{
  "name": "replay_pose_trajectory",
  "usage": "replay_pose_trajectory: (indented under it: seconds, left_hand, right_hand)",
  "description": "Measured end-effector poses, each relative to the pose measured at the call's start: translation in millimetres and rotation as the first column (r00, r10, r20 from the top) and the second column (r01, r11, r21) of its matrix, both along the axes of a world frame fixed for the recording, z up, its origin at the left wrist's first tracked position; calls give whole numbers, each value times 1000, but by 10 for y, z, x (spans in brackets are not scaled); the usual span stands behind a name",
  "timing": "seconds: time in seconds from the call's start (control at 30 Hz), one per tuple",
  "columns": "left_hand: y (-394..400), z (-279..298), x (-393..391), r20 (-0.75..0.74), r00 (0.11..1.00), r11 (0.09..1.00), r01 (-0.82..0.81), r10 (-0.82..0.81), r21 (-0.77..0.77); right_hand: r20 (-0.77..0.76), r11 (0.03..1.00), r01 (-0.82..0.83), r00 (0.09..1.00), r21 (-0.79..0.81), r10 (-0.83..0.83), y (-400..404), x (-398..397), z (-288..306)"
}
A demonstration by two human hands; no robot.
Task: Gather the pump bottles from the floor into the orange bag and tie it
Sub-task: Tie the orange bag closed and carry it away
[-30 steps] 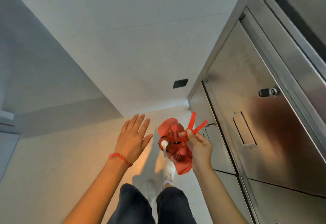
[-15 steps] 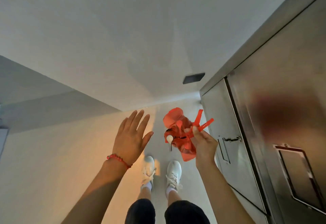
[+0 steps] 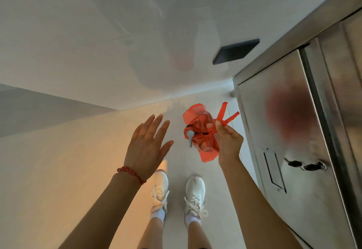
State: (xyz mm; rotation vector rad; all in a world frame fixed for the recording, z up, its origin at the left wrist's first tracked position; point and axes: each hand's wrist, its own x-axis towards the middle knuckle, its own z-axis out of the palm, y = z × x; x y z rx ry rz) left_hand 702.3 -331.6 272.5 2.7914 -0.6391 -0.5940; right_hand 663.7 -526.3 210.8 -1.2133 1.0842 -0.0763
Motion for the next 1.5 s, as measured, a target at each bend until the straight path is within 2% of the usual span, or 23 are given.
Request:
replay_pose_trajectory:
  seconds: [0.33, 0.6, 0.8, 1.17, 1.4, 1.5]
  left_hand:
    - [-79, -687, 11, -22, 996, 995, -87, 86, -50]
    - [-27, -947, 118, -4, 998, 998, -57, 57, -25]
    - [-3, -1058, 89, -9, 997, 996, -72, 71, -45]
    - [-94, -954, -6, -82, 994, 995, -79, 74, -54]
    - [-144, -827, -37, -78, 995, 996, -63, 59, -56]
    - [-164, -698, -59, -73, 996, 996, -59, 54, -67]
  right_hand:
    - [-39, 1000, -11, 999, -13, 10, -72, 200, -725]
    - [-52, 997, -39, 998, -72, 35, -113, 241, -1000]
    - [-88, 983, -56, 995, -177, 41, -196, 281, -1042]
    - [-81, 974, 23, 996, -224, -42, -277, 92, -999]
    - [-99, 967, -13, 995, -256, -13, -212, -90, -843]
    - [-128, 948, -110, 989, -300, 74, -176, -173, -695]
